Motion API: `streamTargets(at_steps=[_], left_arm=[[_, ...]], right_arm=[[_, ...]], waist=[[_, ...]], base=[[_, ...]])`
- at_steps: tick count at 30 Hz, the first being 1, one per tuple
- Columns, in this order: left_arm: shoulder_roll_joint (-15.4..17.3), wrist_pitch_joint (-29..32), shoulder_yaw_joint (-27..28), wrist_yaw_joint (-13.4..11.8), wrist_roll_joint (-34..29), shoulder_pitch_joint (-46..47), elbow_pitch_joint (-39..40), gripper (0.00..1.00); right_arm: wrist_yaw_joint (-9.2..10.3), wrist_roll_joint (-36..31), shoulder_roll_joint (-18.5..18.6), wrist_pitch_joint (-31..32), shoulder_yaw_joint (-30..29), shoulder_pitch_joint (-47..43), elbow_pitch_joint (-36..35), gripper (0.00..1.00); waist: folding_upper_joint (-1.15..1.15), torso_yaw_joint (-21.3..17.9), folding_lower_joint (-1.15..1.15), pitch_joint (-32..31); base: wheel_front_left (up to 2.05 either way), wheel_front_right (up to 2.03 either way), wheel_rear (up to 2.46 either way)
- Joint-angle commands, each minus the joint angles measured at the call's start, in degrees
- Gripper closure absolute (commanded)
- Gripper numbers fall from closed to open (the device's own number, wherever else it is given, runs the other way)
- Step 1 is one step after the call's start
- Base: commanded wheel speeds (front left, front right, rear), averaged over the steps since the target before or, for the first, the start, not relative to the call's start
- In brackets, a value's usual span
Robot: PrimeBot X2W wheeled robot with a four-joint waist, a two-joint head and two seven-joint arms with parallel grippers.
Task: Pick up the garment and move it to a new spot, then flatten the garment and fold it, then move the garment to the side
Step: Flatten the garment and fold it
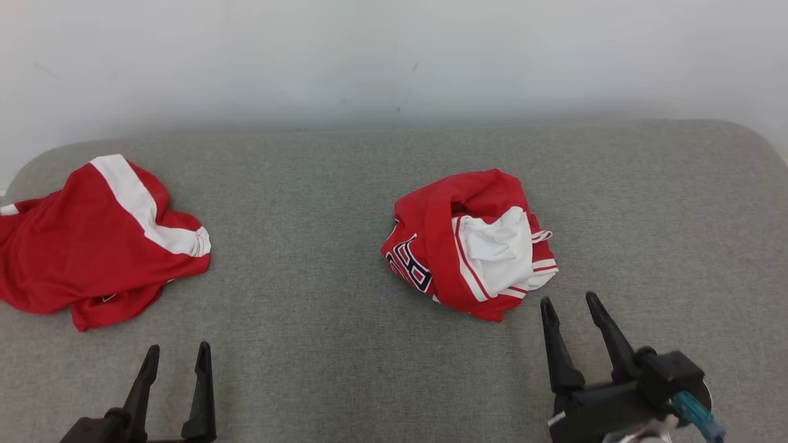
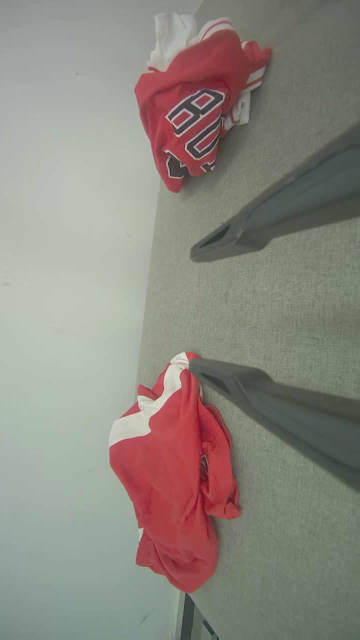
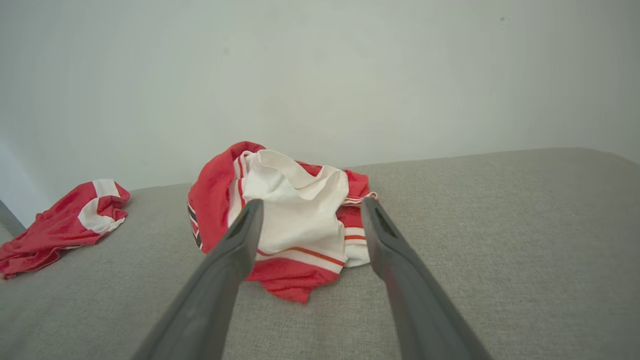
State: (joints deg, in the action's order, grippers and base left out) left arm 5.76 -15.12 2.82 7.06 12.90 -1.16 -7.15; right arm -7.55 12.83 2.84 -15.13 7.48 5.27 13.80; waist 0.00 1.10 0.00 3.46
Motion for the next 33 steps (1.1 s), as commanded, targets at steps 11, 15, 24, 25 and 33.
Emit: streamTargets(at_steps=[11, 15, 24, 25, 33], left_arm=[[-1.36, -0.05, -1.16, 0.27, -0.27, 2.24, -1.22, 0.00], [-1.67, -0.05, -1.31, 0.28, 0.03, 3.03, -1.67, 0.00], [-2.13, -0.05, -2.35, 0.36, 0.49, 4.50, -2.74, 0.00], [-2.14, -0.05, -2.43, 0.36, 0.57, 4.52, -2.81, 0.00], [-2.12, -0.05, -2.15, 0.38, 0.74, 3.55, -3.46, 0.00]], right_arm=[[0.12, -2.60, 1.71, 0.16, 2.87, 13.01, 10.34, 0.00], [0.12, -2.57, 2.58, 0.34, 3.05, 17.08, 15.34, 0.00], [0.12, -1.51, 3.69, 0.50, 3.41, 23.10, 24.44, 1.00], [0.12, -1.47, 3.78, 0.33, 3.30, 23.64, 24.68, 1.00], [0.12, -2.85, 2.87, -0.09, 6.32, 26.65, 21.37, 1.00]], waist=[[0.00, 5.42, 0.00, 2.60], [0.00, 7.07, 0.00, 3.68], [0.00, 9.54, 0.00, 4.99], [0.00, 9.69, 0.00, 5.02], [0.00, 9.62, 0.00, 3.94]], base=[[0.00, 0.00, 0.00], [0.00, 0.00, 0.00], [0.00, 0.00, 0.00], [0.00, 0.00, 0.00], [0.00, 0.00, 0.00]])
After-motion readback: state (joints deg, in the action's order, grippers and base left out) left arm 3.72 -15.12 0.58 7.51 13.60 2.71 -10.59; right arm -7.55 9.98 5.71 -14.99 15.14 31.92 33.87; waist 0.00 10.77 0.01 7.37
